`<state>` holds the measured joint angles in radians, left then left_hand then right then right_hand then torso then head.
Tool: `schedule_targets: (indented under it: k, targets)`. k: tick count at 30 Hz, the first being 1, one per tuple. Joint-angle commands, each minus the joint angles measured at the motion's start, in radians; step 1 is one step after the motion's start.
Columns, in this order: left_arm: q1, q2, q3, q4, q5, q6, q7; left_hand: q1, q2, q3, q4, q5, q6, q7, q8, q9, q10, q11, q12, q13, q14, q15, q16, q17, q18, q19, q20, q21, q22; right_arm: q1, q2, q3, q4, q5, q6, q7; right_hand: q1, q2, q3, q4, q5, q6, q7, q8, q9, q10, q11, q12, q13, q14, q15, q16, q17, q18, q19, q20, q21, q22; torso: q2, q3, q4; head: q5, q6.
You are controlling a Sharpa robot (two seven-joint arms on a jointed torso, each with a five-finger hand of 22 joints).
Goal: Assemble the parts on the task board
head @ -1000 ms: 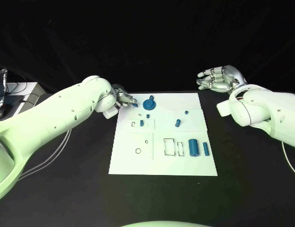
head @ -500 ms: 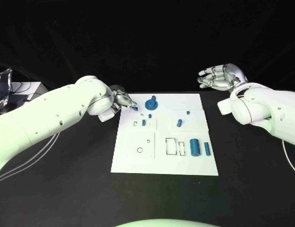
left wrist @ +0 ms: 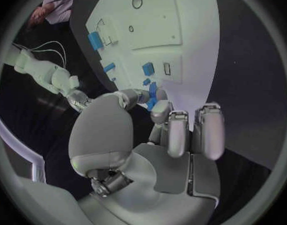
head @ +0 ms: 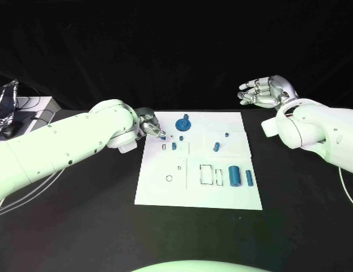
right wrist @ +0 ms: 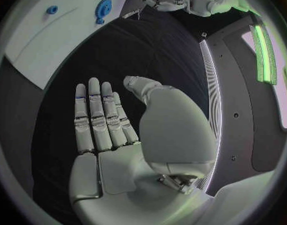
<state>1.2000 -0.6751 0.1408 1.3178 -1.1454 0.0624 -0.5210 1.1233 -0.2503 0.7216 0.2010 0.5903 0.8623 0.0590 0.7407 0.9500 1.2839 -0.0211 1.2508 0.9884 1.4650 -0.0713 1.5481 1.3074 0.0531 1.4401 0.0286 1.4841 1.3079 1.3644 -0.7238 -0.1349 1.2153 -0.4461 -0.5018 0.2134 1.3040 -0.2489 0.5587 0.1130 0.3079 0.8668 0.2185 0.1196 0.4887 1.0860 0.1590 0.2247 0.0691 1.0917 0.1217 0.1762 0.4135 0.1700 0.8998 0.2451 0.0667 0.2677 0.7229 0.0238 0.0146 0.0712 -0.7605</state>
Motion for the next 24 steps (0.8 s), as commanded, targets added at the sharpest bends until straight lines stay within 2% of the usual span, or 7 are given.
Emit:
schedule_targets:
  k: [1, 10, 24]
  targets:
    - [-0.004, 0.0, -0.004, 0.012, -0.084, -0.037, 0.003, 0.001, 0.012, 0.194, -0.199, 0.002, 0.008, -0.003, -0.005, 0.002, 0.008, 0.0, -0.001, 0.0, 0.095, -0.007, 0.004, 0.229, -0.008, 0.008, 0.002, 0.003, 0.078, -0.001, 0.001, 0.001, -0.001, -0.004, 0.006, 0.016, -0.01, 0.003, 0.001, -0.008, 0.003, -0.002, 0.012, -0.007, -0.002, -0.002, 0.003, -0.004, -0.001, -0.007, -0.001, -0.005, -0.002, 0.015, -0.004, 0.002, -0.003, -0.001, 0.001, -0.0006, -0.0008, 0.002, 0.0]
    - [-0.015, 0.007, -0.028, 0.022, -0.106, -0.036, 0.009, 0.001, 0.012, 0.194, -0.2, 0.003, 0.009, -0.003, -0.005, 0.002, 0.008, 0.0, -0.002, -0.001, 0.095, -0.008, 0.003, 0.227, -0.008, 0.008, 0.002, 0.003, 0.078, -0.003, 0.001, 0.001, -0.001, -0.004, 0.008, 0.016, -0.01, 0.003, 0.001, -0.008, 0.003, -0.001, 0.012, -0.007, -0.002, -0.002, 0.003, -0.004, -0.001, -0.007, -0.001, -0.006, -0.002, 0.015, -0.004, 0.002, -0.003, -0.003, 0.003, 0.0002, -0.0014, 0.0, -0.006]
    - [-0.033, 0.008, -0.038, 0.02, -0.111, -0.021, 0.011, 0.002, 0.012, 0.194, -0.201, 0.003, 0.011, -0.003, -0.007, 0.001, 0.008, 0.0, -0.004, -0.003, 0.095, -0.008, 0.003, 0.226, -0.007, 0.007, 0.002, 0.003, 0.076, -0.003, -0.003, 0.001, 0.002, -0.004, 0.008, 0.016, -0.01, 0.003, 0.001, -0.008, 0.003, -0.001, 0.012, -0.007, -0.002, -0.002, 0.003, -0.004, -0.001, -0.007, -0.001, -0.006, -0.002, 0.015, -0.004, 0.002, -0.003, -0.003, 0.001, 0.0003, 0.0001, -0.003, -0.014]
